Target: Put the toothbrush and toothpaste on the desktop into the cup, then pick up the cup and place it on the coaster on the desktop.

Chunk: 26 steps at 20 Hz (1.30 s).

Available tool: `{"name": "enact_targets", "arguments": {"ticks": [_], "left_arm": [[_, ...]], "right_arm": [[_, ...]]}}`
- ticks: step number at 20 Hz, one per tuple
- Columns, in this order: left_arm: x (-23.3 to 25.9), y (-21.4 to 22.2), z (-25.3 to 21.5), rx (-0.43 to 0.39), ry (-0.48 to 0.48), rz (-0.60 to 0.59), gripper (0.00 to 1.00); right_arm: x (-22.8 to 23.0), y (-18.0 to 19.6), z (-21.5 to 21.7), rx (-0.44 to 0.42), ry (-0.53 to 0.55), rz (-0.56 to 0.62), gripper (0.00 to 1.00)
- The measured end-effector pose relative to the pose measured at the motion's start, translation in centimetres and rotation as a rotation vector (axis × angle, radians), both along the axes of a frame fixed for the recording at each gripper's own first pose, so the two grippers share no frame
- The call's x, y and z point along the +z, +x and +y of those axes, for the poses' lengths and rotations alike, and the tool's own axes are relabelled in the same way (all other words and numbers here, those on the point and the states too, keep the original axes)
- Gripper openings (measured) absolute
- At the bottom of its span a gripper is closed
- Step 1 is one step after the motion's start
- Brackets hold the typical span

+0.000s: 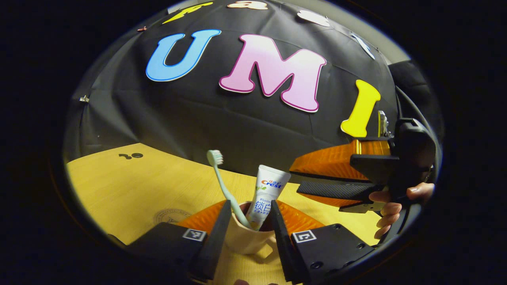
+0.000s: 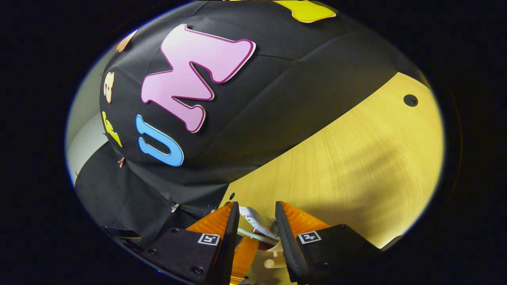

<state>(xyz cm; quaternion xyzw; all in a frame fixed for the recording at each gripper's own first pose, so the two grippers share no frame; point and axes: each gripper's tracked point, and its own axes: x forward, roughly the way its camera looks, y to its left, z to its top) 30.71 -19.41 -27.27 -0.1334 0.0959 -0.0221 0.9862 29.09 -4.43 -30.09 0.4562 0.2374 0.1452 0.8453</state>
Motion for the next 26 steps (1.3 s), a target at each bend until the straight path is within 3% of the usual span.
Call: {"name": "enact_targets", "arguments": {"ticks": [1,7,15,18,19,20,26], "left_arm": [[0.1,-0.7,0.5,0.001,-0.013,0.011,0.67],[1.3,-7.8,5.2,0.041,-0.007,0.091,0.71],[5.2,-19.9,10.9,0.020,0.159,0.159,0.75],[6.1,-22.7,12.0,0.016,0.197,0.169,0.81],[6.2,-23.4,12.2,0.016,0.193,0.172,0.83],[5.6,-24.7,12.6,0.015,0.185,0.175,0.83],[4.5,-26.2,13.2,0.036,0.131,0.206,0.83]], "right_arm": [[0.0,-0.5,-0.1,0.009,-0.018,0.012,0.56],[0.0,-4.9,0.2,0.071,-0.213,0.069,0.57],[-2.2,-10.0,2.7,0.225,-0.602,0.159,0.65],[-4.8,-10.1,4.2,0.295,-0.711,0.196,0.66],[-5.2,-9.9,4.5,0.308,-0.732,0.211,0.75],[-6.1,-9.8,4.9,0.325,-0.745,0.234,0.66],[-8.8,-8.2,6.4,0.371,-0.822,0.295,0.66]]}}
